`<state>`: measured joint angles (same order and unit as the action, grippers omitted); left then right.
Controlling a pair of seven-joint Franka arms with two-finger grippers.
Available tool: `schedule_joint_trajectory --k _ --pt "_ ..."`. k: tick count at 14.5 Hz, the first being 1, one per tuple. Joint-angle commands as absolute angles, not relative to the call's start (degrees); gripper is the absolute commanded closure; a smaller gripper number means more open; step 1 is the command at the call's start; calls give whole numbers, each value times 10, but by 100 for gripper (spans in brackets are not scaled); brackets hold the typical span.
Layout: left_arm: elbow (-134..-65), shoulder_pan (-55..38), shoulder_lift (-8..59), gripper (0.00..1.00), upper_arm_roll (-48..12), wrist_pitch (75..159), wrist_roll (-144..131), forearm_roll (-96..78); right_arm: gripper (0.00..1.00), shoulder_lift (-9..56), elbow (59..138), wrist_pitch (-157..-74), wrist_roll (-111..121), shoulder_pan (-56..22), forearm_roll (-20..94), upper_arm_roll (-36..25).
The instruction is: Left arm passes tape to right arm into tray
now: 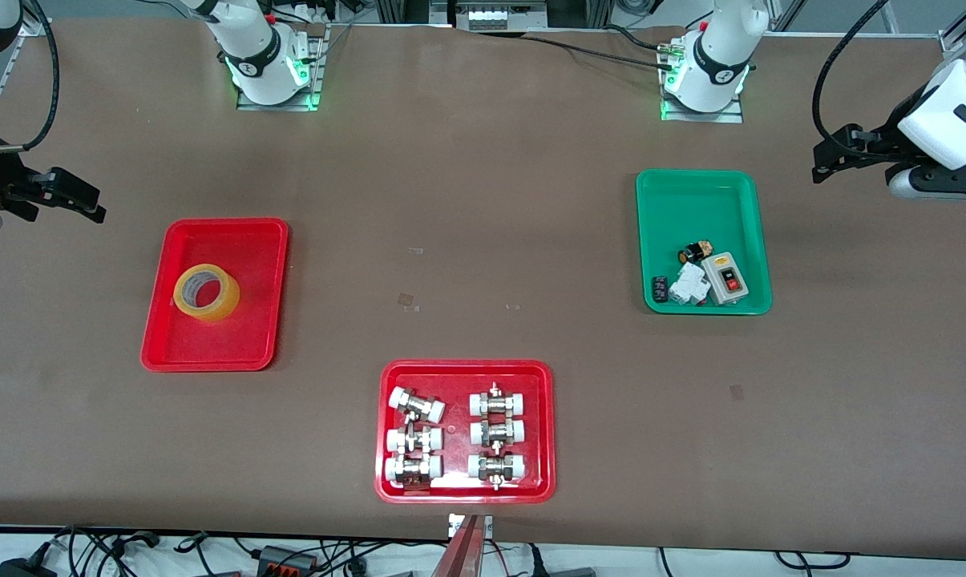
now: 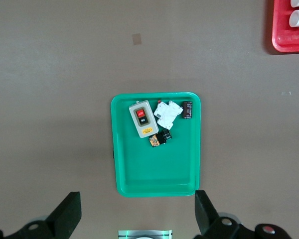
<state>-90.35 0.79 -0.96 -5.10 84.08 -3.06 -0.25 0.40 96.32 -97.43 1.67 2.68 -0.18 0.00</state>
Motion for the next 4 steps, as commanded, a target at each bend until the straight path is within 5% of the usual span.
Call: schedule_joint_trajectory --k 1,4 --pt "-884 10 4 0 -49 844 -19 -14 0 -10 975 -970 18 37 4 9" --pt "-884 10 4 0 -48 846 -20 -18 0 -10 974 -970 18 37 4 10"
